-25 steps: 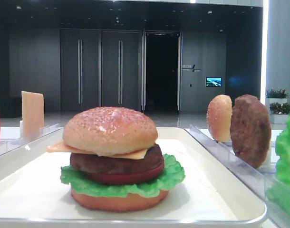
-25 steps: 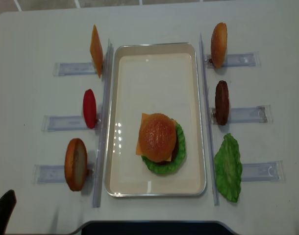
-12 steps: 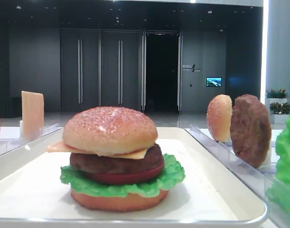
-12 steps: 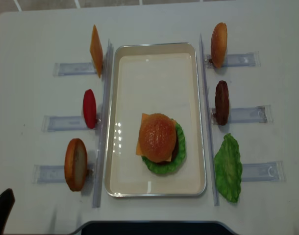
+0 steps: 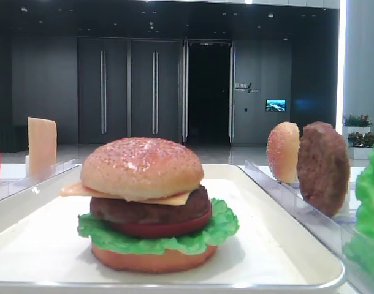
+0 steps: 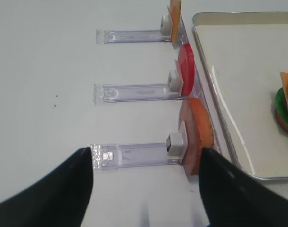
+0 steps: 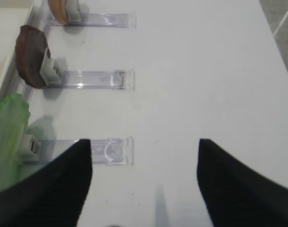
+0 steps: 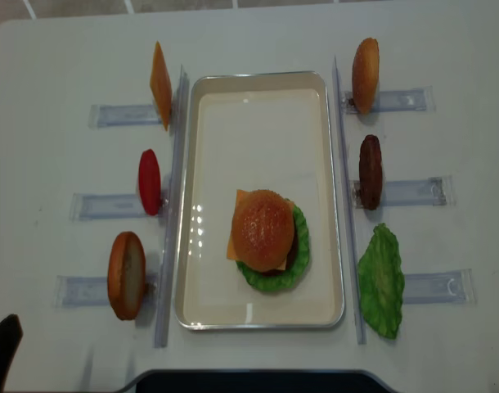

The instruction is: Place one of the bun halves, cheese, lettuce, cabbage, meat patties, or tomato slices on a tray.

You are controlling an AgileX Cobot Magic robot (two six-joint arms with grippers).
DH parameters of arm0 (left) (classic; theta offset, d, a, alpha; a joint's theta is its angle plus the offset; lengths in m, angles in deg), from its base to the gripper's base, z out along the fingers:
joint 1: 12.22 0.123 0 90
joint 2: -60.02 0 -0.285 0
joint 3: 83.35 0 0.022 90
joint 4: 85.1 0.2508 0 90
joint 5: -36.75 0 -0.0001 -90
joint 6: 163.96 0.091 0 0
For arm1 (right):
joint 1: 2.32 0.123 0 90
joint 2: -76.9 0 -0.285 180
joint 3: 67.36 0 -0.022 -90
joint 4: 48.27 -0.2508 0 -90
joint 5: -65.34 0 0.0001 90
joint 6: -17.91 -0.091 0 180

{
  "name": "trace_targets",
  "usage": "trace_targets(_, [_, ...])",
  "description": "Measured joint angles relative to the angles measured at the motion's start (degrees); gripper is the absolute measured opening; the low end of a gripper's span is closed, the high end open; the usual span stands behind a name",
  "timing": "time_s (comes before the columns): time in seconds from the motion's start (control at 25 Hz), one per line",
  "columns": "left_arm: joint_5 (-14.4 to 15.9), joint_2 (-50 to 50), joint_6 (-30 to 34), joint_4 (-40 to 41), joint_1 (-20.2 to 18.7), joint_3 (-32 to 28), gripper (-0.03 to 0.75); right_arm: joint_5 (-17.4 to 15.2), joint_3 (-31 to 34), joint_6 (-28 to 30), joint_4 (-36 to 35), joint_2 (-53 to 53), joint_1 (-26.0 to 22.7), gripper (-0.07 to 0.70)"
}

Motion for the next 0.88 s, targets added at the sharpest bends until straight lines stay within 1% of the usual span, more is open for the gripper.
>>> trace_targets(0.6, [0.0, 0.0, 0.0, 0.0, 0.0, -0.04, 0.535, -0.14, 0.17, 0.0, 0.0, 7.15, 0.0, 0.482])
trace_targets(0.88, [0.0, 0.0, 0.0, 0.0, 0.0, -0.04, 0.535, -0.41, 0.5, -0.04, 0.0, 7.5, 0.0, 0.482])
